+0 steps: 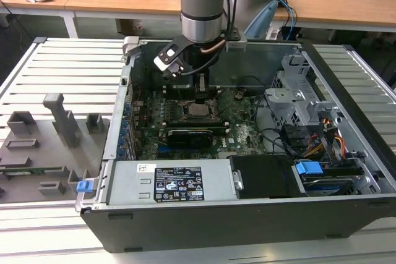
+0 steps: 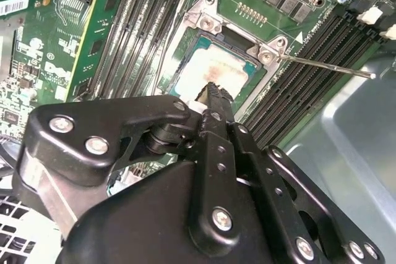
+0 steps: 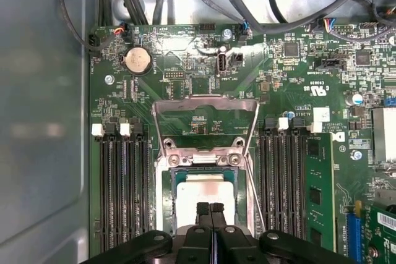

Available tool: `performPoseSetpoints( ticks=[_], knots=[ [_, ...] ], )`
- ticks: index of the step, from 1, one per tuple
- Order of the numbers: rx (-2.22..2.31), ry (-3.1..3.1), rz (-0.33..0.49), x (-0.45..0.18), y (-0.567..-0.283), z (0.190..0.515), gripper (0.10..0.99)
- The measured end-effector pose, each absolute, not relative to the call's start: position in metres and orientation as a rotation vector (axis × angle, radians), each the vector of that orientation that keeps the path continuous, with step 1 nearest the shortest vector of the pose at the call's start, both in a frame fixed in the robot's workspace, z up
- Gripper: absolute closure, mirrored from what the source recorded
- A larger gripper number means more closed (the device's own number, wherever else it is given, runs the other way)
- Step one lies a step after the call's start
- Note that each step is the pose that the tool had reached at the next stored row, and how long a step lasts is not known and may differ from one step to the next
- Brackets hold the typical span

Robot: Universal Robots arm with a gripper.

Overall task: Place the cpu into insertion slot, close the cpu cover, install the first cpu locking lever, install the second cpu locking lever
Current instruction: 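Place the cpu into insertion slot, then close the cpu cover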

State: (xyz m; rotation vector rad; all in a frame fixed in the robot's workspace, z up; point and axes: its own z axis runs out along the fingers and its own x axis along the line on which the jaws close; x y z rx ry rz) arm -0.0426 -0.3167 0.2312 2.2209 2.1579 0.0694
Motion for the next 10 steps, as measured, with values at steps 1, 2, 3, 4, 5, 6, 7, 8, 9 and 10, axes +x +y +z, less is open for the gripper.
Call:
performPoseSetpoints(
  ticks=[1,2,3,4,5,6,7,8,9,10],
  knots=[
    [2.221,2.158,0.069,-0.043,-0.317,0.232,0.976],
    [2.221,2.158,0.069,-0.043,-0.317,0.233,0.976],
    [2.221,2.158,0.069,-0.043,-0.317,0.233,0.976],
    [2.221,2.158,0.069,-0.043,-0.317,0.234,0.976],
    [2.221,2.158,0.069,-0.043,-0.317,0.236,0.976],
    [2.221,2.158,0.069,-0.043,-0.317,0.238,0.976],
    [2.221,2.158,0.069,-0.043,-0.317,0.240,0.976],
    [2.221,2.158,0.069,-0.043,-0.317,0.241,0.976],
    [2.221,2.158,0.069,-0.043,-0.317,0.242,0.976],
    [2.221,2.158,0.069,-0.043,-0.317,0.244,0.976]
  ],
)
